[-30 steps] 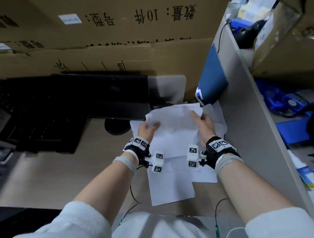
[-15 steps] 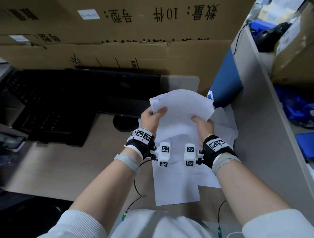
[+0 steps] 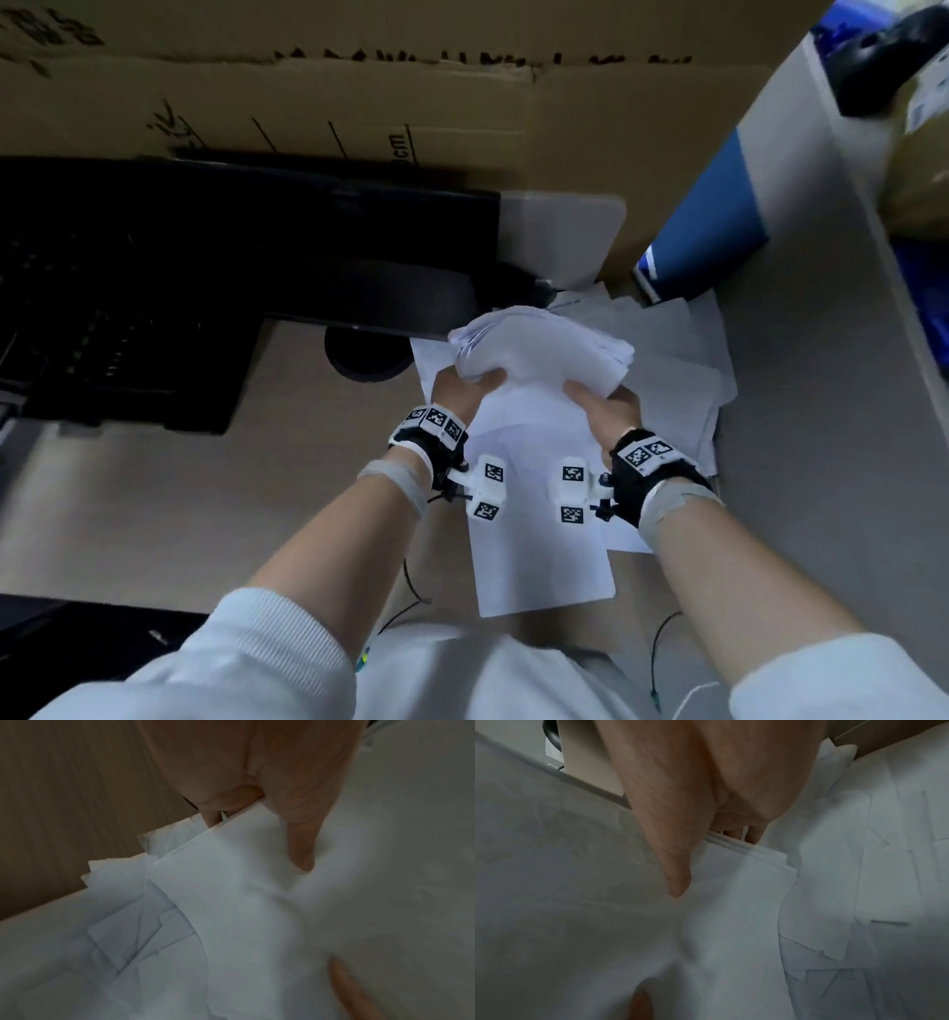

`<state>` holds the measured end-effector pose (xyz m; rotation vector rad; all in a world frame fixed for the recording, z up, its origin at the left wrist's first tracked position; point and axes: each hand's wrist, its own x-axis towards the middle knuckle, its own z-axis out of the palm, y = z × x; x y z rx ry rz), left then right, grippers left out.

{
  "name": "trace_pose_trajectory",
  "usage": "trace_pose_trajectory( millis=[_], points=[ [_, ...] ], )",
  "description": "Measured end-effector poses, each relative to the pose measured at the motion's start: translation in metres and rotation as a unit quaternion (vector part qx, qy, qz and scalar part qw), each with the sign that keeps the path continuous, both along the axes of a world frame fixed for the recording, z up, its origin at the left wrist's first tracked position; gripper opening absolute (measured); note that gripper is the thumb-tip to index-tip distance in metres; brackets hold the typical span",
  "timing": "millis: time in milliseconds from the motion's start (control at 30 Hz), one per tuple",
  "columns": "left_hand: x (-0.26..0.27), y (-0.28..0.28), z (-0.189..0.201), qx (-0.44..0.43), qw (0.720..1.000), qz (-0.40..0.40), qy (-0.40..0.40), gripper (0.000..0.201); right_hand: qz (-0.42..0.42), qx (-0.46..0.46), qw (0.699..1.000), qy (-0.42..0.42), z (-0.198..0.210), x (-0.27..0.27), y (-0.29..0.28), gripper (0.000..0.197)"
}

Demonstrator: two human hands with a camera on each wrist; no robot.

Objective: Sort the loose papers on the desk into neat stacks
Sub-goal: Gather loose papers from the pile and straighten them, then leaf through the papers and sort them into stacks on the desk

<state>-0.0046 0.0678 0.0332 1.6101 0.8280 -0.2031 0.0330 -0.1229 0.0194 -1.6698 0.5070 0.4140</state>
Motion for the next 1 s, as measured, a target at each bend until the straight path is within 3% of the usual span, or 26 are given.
trace_pose_trajectory(
  millis=[167, 333, 500, 633, 733, 767, 867, 1000],
  points=[
    [-0.008, 0.006, -0.01, -0.022, 0.999, 0.039, -0.021, 0.028, 0.024, 0.0, 0.998, -0.05, 0.01, 0.001, 0.012, 0.013],
    [-0.043, 0.022, 0.005, -0.043, 0.979, 0.19, -0.059, 0.011, 0.173, -0.034, 0.984, -0.015, 0.009, -0.008, 0.029, 0.028],
    [-0.097, 0.055, 0.016, 0.012, 0.975, 0.22, -0.035, 0.042, 0.255, -0.046, 0.965, -0.031, 0.012, -0.034, 0.074, 0.031],
    [-0.145, 0.085, 0.016, 0.046, 0.978, 0.205, -0.007, 0.035, 0.274, -0.01, 0.961, -0.044, 0.029, -0.057, 0.115, 0.02],
    [-0.174, 0.105, 0.019, 0.048, 0.97, 0.235, -0.032, 0.013, 0.32, -0.013, 0.947, -0.018, 0.038, -0.068, 0.146, 0.031],
    [-0.181, 0.113, 0.019, 0.047, 0.964, 0.258, -0.05, 0.014, 0.343, -0.014, 0.939, -0.01, 0.041, -0.072, 0.155, 0.032],
    [-0.197, 0.139, 0.019, 0.038, 0.948, 0.293, -0.115, 0.04, 0.399, -0.027, 0.916, 0.008, 0.046, -0.084, 0.179, 0.027],
    [-0.221, 0.179, 0.025, 0.049, 0.952, 0.254, -0.163, 0.088, 0.409, -0.065, 0.91, -0.015, 0.05, -0.112, 0.232, 0.025]
  ],
)
